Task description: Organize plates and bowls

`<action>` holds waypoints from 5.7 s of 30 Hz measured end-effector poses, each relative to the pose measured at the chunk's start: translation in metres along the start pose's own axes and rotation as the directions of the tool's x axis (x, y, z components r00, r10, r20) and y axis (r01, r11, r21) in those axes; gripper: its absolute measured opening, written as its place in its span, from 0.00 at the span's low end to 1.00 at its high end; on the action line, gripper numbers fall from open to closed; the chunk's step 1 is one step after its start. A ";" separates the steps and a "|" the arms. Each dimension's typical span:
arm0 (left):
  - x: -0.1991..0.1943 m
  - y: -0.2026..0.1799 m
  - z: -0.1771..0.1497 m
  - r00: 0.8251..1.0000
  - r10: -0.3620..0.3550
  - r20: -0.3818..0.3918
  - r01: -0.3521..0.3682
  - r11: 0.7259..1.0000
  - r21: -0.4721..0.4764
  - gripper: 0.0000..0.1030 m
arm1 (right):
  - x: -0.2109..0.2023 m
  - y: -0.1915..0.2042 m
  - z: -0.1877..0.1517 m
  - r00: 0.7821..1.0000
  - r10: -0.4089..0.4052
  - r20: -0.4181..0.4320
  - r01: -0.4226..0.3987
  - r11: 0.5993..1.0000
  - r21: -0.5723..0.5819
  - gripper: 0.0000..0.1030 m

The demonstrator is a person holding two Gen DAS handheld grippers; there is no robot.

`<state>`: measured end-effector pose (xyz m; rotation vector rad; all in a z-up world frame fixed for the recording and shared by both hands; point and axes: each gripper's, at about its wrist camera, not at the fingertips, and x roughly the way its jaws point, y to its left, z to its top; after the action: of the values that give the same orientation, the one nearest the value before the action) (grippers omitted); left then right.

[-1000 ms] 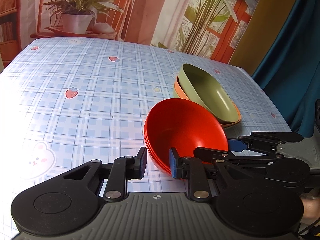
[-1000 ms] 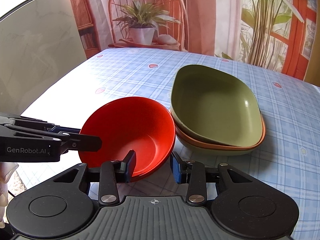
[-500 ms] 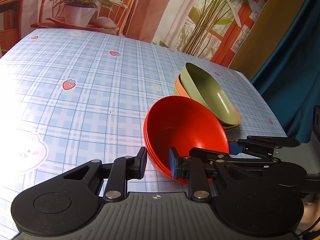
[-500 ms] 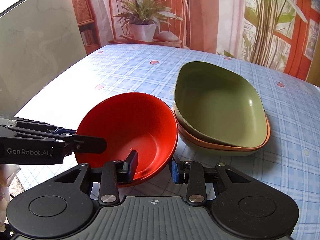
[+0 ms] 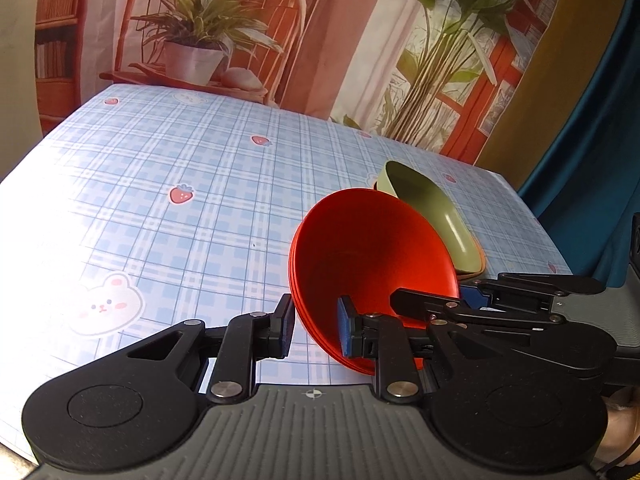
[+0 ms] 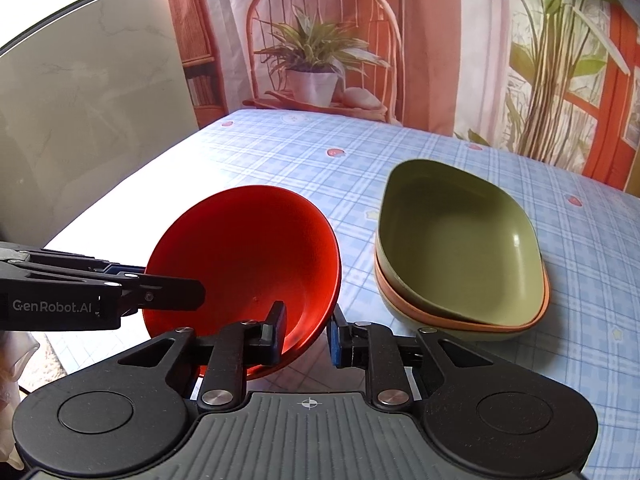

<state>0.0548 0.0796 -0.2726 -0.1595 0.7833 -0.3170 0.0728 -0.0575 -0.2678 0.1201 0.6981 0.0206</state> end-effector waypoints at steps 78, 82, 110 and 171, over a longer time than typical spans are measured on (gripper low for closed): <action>0.111 -0.056 0.052 0.982 -0.086 -0.166 0.104 0.989 0.103 0.24 | 0.022 -0.127 0.018 0.993 -0.121 0.002 0.118 0.971 0.210 0.18; 0.109 -0.058 0.053 0.984 -0.076 -0.158 0.095 0.989 0.116 0.26 | 0.019 -0.127 0.018 0.991 -0.134 0.011 0.129 0.970 0.209 0.21; -0.023 -0.096 0.102 0.974 0.044 0.223 -0.095 0.970 0.224 1.00 | -0.098 -0.121 0.072 0.949 -0.211 0.233 0.167 0.967 0.193 1.00; -0.160 -0.136 0.085 0.874 0.196 0.444 -0.300 0.938 0.176 1.00 | -0.248 -0.079 0.075 0.869 -0.292 0.399 0.225 0.952 0.205 1.00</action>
<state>-0.0205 0.0077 -0.0718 0.1029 0.3233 -0.1194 -0.0708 -0.1587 -0.0609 0.1707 0.2699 -0.3124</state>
